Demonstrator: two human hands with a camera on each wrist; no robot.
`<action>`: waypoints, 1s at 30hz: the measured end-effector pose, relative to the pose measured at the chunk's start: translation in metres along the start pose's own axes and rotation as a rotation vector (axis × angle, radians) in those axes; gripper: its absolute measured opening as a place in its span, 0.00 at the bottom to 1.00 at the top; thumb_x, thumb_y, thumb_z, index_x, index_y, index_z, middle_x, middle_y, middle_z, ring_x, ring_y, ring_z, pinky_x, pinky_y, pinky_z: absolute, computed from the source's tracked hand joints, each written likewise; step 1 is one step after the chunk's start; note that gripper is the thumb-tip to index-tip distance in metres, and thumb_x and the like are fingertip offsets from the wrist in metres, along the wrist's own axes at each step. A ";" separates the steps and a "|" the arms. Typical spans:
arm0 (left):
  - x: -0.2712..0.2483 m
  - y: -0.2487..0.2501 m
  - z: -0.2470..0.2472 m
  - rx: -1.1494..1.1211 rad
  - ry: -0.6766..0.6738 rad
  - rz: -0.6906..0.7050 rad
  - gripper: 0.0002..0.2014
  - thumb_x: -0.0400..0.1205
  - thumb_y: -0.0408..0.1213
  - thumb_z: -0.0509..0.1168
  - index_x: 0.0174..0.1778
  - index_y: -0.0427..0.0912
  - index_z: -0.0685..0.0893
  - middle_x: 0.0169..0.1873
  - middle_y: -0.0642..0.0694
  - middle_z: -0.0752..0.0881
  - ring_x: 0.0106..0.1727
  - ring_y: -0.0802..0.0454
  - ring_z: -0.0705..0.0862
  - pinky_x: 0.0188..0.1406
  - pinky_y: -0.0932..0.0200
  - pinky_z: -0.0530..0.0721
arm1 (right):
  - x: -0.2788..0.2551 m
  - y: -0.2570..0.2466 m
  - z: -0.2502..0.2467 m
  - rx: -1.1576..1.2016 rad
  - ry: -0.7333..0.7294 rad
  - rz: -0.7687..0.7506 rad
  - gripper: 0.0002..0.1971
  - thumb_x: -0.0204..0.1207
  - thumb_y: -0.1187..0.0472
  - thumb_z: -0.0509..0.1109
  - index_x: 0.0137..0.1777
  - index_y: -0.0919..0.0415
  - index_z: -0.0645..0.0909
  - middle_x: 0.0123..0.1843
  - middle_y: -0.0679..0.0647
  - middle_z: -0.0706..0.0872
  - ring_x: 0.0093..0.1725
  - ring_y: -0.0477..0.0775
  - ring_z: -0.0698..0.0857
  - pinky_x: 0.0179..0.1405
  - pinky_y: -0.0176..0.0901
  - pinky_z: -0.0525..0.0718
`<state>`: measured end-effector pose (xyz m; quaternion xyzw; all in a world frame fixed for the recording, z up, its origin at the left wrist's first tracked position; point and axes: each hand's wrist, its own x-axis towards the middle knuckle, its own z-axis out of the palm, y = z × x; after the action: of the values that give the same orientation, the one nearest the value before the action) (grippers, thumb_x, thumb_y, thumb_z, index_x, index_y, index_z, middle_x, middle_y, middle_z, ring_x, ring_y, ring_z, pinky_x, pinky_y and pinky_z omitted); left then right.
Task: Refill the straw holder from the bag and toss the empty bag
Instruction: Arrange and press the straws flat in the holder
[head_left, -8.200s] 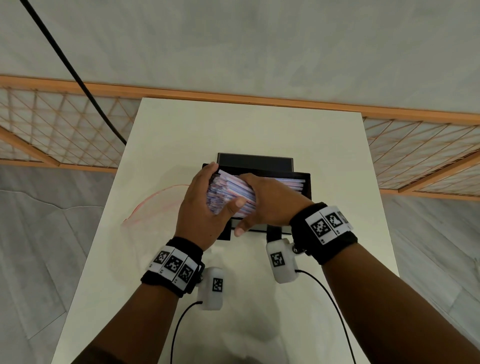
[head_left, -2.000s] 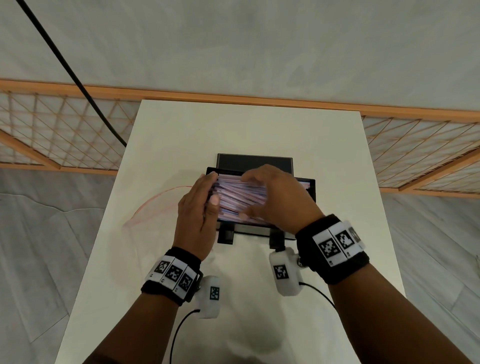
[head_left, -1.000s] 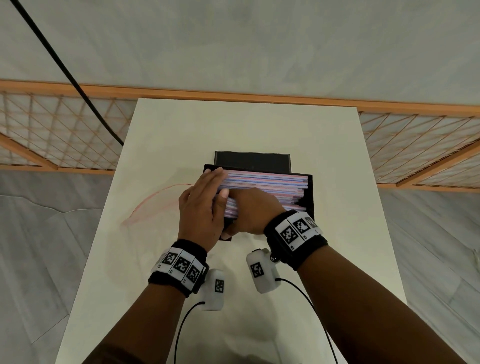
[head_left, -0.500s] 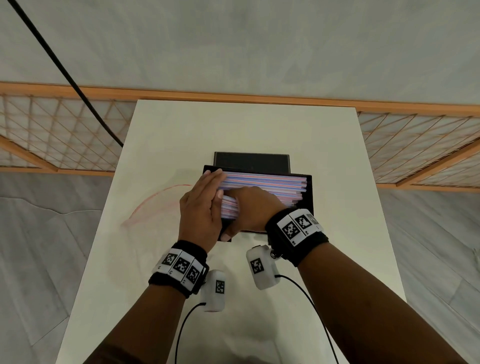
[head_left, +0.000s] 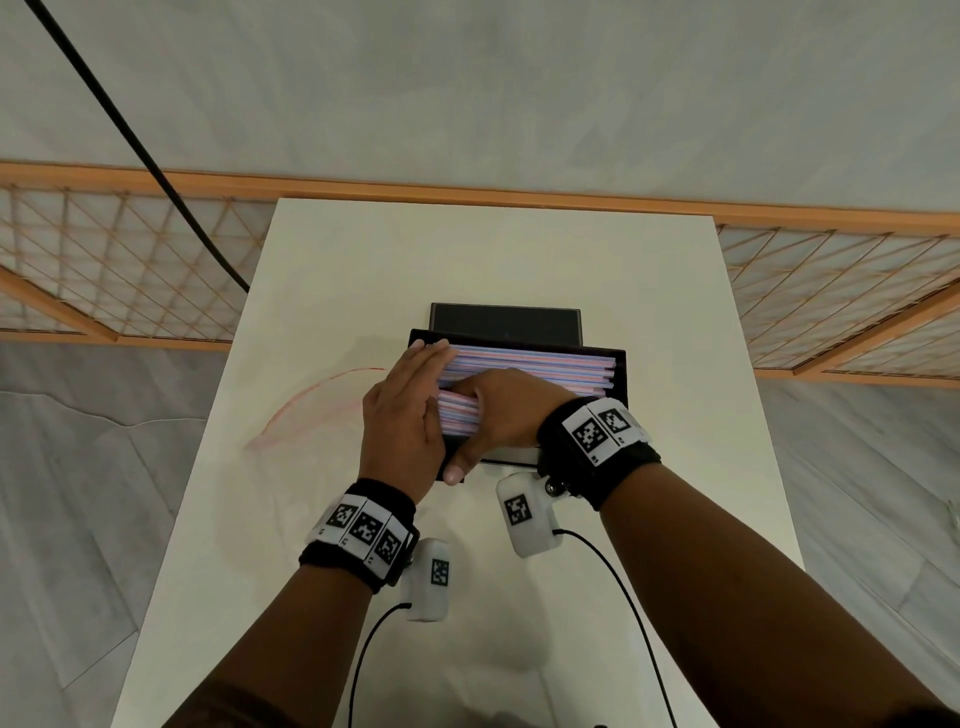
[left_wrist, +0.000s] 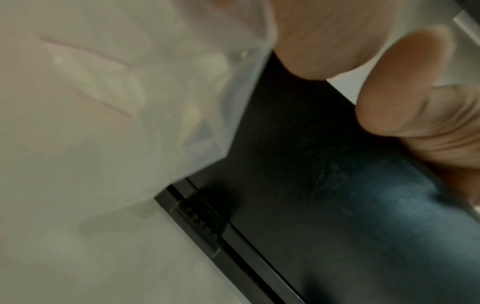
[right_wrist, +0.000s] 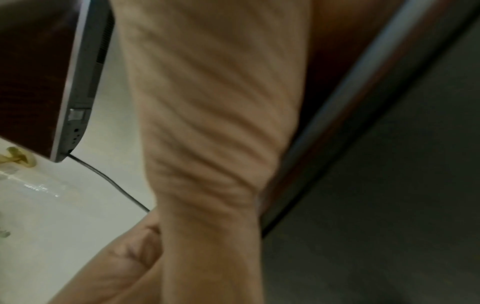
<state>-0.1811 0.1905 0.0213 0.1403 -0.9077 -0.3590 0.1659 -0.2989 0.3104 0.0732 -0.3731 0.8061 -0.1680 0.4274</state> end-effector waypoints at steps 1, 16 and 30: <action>0.000 0.000 0.000 0.001 -0.001 -0.004 0.27 0.83 0.33 0.48 0.79 0.46 0.76 0.80 0.51 0.76 0.85 0.53 0.67 0.80 0.42 0.69 | 0.000 -0.001 -0.002 -0.002 -0.013 -0.002 0.37 0.55 0.39 0.90 0.65 0.47 0.86 0.60 0.46 0.92 0.60 0.50 0.88 0.71 0.50 0.82; 0.002 0.000 -0.002 -0.031 -0.008 -0.017 0.38 0.70 0.22 0.52 0.79 0.46 0.76 0.80 0.51 0.76 0.85 0.52 0.67 0.80 0.38 0.70 | 0.003 -0.014 -0.002 -0.267 0.036 0.022 0.50 0.51 0.33 0.88 0.76 0.46 0.78 0.65 0.47 0.89 0.65 0.54 0.87 0.65 0.56 0.86; 0.005 -0.002 -0.002 -0.085 -0.026 -0.058 0.33 0.75 0.33 0.51 0.79 0.44 0.76 0.79 0.47 0.78 0.84 0.49 0.70 0.78 0.35 0.73 | -0.012 -0.019 0.012 -0.422 0.274 -0.060 0.48 0.59 0.34 0.85 0.79 0.48 0.74 0.71 0.48 0.85 0.66 0.57 0.87 0.57 0.52 0.85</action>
<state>-0.1852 0.1863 0.0224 0.1548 -0.8892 -0.4038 0.1494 -0.2760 0.3072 0.0836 -0.4516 0.8622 -0.0576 0.2219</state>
